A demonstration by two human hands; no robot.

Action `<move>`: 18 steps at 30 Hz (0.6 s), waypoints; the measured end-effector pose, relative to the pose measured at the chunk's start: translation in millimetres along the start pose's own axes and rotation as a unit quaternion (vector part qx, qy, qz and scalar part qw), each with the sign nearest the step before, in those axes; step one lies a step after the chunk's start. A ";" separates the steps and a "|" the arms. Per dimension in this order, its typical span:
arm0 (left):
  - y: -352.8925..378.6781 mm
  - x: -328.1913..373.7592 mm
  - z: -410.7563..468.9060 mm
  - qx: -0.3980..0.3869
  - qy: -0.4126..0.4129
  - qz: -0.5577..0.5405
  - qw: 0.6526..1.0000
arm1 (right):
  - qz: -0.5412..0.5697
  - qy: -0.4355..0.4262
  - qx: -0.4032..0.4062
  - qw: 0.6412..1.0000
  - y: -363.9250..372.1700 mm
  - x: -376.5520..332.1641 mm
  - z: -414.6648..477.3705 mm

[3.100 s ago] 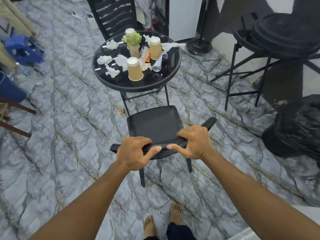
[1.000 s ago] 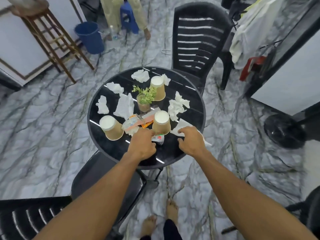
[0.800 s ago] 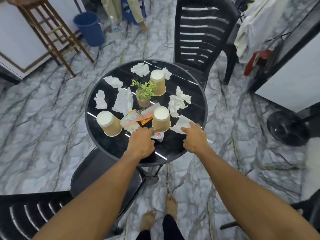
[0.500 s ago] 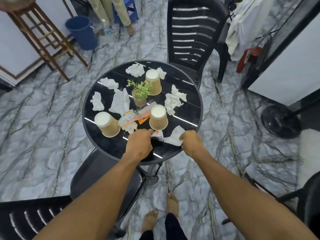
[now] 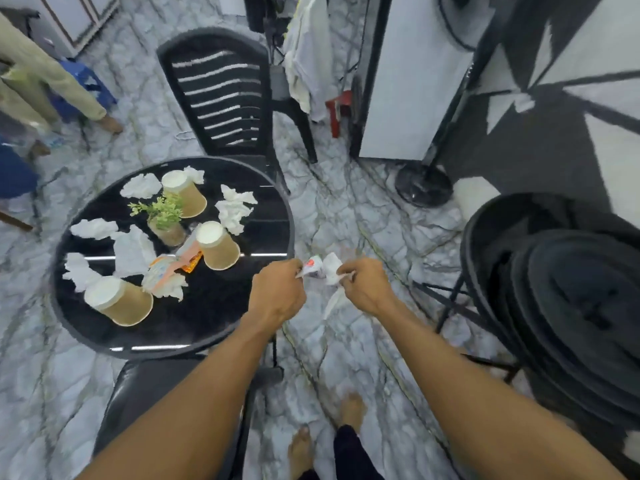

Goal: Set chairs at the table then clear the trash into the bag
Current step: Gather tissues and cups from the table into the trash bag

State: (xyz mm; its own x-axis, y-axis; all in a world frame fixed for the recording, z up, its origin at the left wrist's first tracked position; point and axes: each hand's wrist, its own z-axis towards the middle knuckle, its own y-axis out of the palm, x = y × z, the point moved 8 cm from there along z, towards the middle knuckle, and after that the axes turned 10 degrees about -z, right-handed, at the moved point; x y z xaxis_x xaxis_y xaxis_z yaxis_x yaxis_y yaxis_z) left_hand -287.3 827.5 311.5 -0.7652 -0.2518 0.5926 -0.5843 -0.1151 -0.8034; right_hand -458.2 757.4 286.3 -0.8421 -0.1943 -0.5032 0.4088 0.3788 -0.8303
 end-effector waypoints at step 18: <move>314.5 409.3 -207.0 -0.290 0.358 -0.050 0.886 | 0.115 0.408 0.269 0.865 -132.5 409.6 -406.7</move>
State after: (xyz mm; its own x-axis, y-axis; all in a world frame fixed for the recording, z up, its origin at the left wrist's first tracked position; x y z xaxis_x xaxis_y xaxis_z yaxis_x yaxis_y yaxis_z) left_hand -840.2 887.1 313.6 -0.5557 0.4309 0.7110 -0.5403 0.4628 -0.7028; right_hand -1000.4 995.7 287.6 -0.5954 0.6170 -0.5146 0.5175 -0.1954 -0.8331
